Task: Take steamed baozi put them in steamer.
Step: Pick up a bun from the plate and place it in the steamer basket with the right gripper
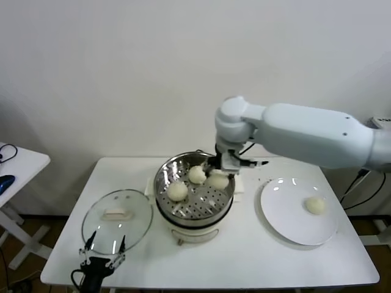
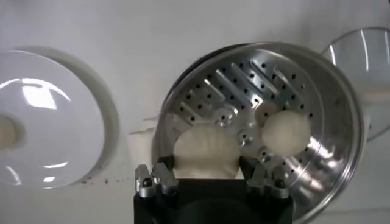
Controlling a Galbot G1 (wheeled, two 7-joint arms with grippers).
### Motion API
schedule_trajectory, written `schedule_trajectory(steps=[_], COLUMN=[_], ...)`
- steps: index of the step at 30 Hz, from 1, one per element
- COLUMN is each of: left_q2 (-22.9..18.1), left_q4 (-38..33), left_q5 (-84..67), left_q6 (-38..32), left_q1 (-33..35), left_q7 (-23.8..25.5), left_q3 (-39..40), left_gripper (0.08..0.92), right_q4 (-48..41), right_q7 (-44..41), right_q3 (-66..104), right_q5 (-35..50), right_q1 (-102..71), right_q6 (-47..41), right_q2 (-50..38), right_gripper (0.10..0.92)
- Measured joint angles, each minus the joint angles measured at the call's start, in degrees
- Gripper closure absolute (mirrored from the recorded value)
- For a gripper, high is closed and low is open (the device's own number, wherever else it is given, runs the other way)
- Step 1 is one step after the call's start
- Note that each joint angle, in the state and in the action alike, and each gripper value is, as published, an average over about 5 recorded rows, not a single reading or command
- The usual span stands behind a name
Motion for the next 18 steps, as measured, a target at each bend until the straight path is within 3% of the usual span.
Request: schedule_trajectory(steps=[18], left_q2=[0.2], left_q4=[1.2], left_q5=[-0.1], left_q6=[0.2], left_q1=[-0.6], left_q7=[0.0], left_q3=[-0.2], left_gripper=[0.177], right_q4=[-2.8], right_q7=[0.2], right_q3=[0.9], right_q5=[-3.7], right_q1=[-8.1], right_q6=[1.2], right_q2=[6.8], right_gripper=[0.321])
